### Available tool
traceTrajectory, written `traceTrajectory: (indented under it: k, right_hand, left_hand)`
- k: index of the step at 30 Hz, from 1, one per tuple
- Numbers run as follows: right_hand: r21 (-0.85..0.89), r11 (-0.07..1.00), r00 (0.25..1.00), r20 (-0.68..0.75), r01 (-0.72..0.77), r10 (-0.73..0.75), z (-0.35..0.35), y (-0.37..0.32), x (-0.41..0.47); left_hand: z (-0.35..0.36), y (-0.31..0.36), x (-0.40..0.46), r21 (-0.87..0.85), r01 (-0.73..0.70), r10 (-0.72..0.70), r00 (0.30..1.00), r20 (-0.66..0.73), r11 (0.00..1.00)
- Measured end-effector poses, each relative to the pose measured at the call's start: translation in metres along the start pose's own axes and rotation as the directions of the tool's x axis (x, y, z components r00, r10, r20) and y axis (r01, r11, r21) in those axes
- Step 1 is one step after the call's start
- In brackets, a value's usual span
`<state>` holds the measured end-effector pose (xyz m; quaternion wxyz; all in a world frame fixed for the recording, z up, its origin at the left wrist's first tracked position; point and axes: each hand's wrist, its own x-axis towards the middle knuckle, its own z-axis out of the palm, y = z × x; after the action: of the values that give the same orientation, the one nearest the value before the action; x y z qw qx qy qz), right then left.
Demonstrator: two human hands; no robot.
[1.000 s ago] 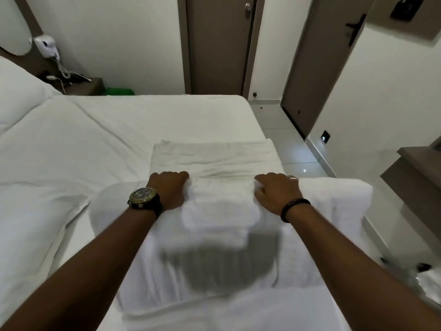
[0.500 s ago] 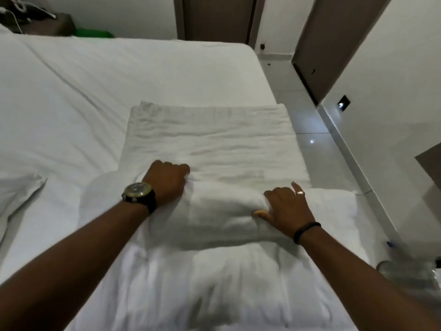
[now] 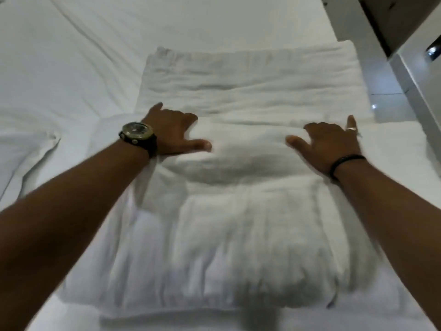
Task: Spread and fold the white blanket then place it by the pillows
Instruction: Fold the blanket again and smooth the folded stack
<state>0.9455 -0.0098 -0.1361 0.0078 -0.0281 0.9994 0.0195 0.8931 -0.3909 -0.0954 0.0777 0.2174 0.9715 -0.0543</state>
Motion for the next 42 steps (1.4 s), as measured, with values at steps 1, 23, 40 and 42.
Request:
traceTrajectory:
  k: [1,23,40,42]
  right_hand:
    - [0.001,1.0,1.0,-0.022,0.013,-0.013,-0.001,0.007,-0.001]
    - [0.346,0.914,0.976,-0.022,0.212,-0.218,-0.029,-0.095,0.007]
    - [0.066,0.984,0.964,0.199,0.168,-0.178,-0.003,-0.183,0.026]
    - [-0.005,1.0,0.976,0.218,0.019,-0.018,-0.004,-0.152,0.037]
  left_hand:
    - [0.001,-0.004,-0.005,0.04,-0.006,0.007,1.0,-0.009,0.999]
    - [-0.031,-0.048,-0.032,-0.126,-0.001,0.011,0.996,0.085,0.992]
    - [0.021,-0.107,-0.05,-0.064,0.237,-0.226,0.964,0.137,0.969]
    - [0.009,-0.119,-0.037,0.021,0.319,-0.317,0.93,0.187,0.947]
